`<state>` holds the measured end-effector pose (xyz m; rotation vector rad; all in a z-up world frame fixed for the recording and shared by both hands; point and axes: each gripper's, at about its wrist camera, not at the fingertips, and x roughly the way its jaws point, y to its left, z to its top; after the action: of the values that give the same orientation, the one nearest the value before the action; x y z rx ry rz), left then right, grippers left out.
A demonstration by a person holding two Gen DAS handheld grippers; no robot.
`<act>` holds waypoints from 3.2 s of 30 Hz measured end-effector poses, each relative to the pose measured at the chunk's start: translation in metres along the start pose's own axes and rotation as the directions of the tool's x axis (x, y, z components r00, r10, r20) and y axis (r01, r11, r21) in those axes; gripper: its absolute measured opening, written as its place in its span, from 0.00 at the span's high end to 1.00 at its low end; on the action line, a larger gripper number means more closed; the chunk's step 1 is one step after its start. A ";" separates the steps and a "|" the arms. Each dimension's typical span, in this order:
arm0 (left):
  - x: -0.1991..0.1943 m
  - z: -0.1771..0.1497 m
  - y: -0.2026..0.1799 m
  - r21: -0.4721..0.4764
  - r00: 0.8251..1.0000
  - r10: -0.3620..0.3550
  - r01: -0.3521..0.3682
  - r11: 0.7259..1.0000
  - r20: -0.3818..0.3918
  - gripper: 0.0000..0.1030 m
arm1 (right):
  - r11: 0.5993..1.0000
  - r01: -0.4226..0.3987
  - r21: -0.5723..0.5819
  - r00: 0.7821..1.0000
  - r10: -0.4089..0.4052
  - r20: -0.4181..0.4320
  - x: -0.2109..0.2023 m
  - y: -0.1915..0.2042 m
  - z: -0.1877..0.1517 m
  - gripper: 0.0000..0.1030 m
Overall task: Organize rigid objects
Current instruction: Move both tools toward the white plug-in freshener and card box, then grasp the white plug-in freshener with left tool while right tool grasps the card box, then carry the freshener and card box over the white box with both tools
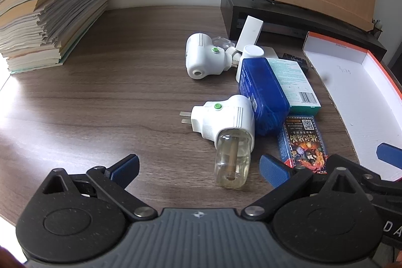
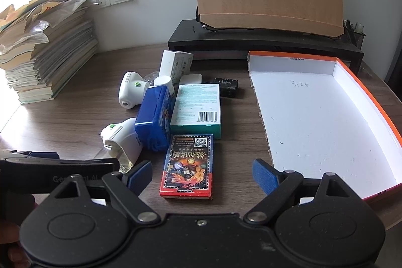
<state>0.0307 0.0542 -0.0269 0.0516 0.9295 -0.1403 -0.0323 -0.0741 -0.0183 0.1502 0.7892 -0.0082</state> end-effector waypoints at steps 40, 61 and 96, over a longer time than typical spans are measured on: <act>0.050 0.015 -0.006 0.055 0.999 -0.032 0.031 0.998 0.010 0.03 | 0.998 0.050 0.030 0.998 -0.050 -0.025 0.021 -0.001 -0.001 0.01; 0.034 0.005 0.034 0.023 0.994 -0.027 0.024 0.999 0.104 0.34 | 0.998 0.022 -0.062 0.994 -0.029 -0.109 0.086 0.019 0.006 0.11; -0.038 0.025 -0.060 0.073 0.956 -0.152 0.138 0.988 0.252 0.34 | 0.991 0.111 0.078 0.987 -0.119 0.111 -0.026 -0.093 0.043 0.31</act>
<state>0.0191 -0.0044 0.0196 0.0153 0.6695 -0.3022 -0.0261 -0.1730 0.0180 0.1701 0.6811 -0.1536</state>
